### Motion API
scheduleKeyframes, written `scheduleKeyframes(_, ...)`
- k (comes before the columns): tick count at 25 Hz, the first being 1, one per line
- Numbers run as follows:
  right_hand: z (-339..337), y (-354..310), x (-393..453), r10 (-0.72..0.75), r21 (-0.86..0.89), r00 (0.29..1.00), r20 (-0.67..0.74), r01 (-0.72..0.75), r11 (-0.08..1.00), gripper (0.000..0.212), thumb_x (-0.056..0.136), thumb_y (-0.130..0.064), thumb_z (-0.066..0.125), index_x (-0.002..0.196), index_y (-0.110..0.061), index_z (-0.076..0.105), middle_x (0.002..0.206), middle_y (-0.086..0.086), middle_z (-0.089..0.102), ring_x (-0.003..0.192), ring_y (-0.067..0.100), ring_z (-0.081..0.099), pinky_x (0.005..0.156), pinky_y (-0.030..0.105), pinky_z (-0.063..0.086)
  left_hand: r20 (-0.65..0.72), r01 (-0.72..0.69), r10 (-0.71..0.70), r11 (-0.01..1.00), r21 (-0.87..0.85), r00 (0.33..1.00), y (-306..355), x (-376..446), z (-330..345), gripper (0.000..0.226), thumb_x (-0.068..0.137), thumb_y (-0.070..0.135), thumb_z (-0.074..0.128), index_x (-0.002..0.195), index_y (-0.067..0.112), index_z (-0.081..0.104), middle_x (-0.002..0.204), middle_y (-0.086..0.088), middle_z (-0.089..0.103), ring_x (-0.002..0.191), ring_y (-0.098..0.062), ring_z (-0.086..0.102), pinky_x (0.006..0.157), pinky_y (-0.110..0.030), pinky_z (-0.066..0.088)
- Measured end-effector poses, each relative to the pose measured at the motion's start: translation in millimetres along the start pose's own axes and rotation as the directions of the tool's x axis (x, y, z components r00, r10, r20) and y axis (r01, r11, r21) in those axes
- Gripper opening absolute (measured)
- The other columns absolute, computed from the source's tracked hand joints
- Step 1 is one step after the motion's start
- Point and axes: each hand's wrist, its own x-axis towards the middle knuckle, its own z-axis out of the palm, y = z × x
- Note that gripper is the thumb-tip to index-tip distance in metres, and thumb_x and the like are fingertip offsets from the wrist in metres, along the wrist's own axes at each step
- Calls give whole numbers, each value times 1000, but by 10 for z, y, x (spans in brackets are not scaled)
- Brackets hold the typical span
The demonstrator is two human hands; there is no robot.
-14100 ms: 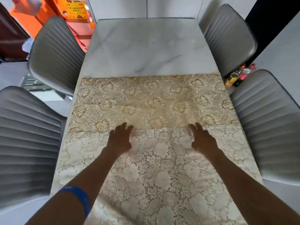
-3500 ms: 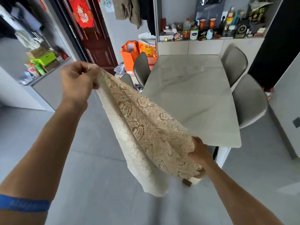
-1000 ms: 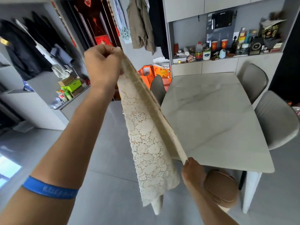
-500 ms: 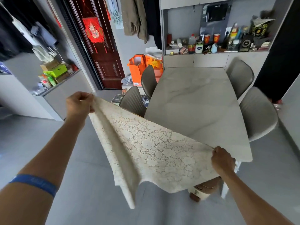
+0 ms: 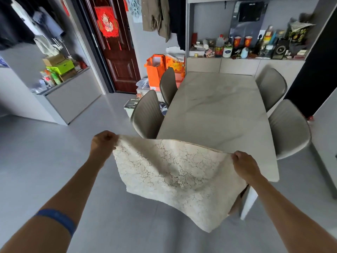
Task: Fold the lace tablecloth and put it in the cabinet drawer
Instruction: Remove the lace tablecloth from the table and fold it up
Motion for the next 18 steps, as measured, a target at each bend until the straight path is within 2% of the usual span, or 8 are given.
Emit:
scheduleKeyframes(3,-64,-145,46,33,60,998,49,-36,998,36,99,-24,41,63,-20,48,73,6,57,78,30,54,69,35,39,7,-19,18,999,40,1000,-61,-45,168,10,85,11,69,75,7,68,69,-11,69,61,-21,63,60,-28,51)
scheduleKeyframes(6,-310,-77,173,175,176,984,26,-177,968,33,97,-21,42,90,1,65,95,24,65,93,41,61,80,44,48,-88,35,-34,999,8,996,-121,61,66,8,78,12,70,70,10,67,61,-6,65,56,-20,55,56,-27,46)
scheduleKeyframes(8,-438,34,211,240,109,971,12,-240,965,37,99,-15,37,110,10,63,114,30,62,109,44,58,91,44,46,-163,91,-88,996,11,983,-210,99,-63,7,71,19,69,68,13,66,50,4,62,51,-16,52,49,-23,42)
scheduleKeyframes(11,-400,129,144,272,38,962,12,-272,961,38,100,-12,33,114,11,61,122,32,58,116,42,54,94,40,41,-102,3,4,998,70,995,-341,-29,-58,10,78,23,65,72,16,65,49,6,64,42,-7,52,44,-21,43)
scheduleKeyframes(13,-301,99,57,220,-13,974,45,-220,975,37,100,-12,33,108,7,64,113,30,61,113,41,55,90,41,43,-11,-116,117,991,69,993,-431,-158,21,8,83,15,63,77,19,61,55,-1,67,44,-13,57,45,-21,46)
scheduleKeyframes(14,-265,83,25,171,-37,984,53,-170,985,35,100,-16,37,94,3,66,99,26,64,104,40,60,82,40,45,46,-167,164,983,76,985,-462,-219,55,14,85,10,61,78,21,57,58,-2,69,46,-15,59,46,-21,48)
scheduleKeyframes(16,-253,56,-15,88,27,995,56,-89,996,39,95,-33,54,65,-7,56,67,12,59,74,32,63,61,35,41,151,-251,230,957,144,961,-517,-285,111,29,86,-1,54,74,25,54,60,1,67,48,-14,61,49,-20,49)
scheduleKeyframes(18,-285,-11,-29,-41,40,992,116,36,999,35,82,-41,72,66,-15,54,63,1,58,58,19,55,55,31,36,245,-310,250,919,245,937,-507,-293,134,45,78,-13,45,63,27,58,62,4,64,54,-13,61,54,-18,47)
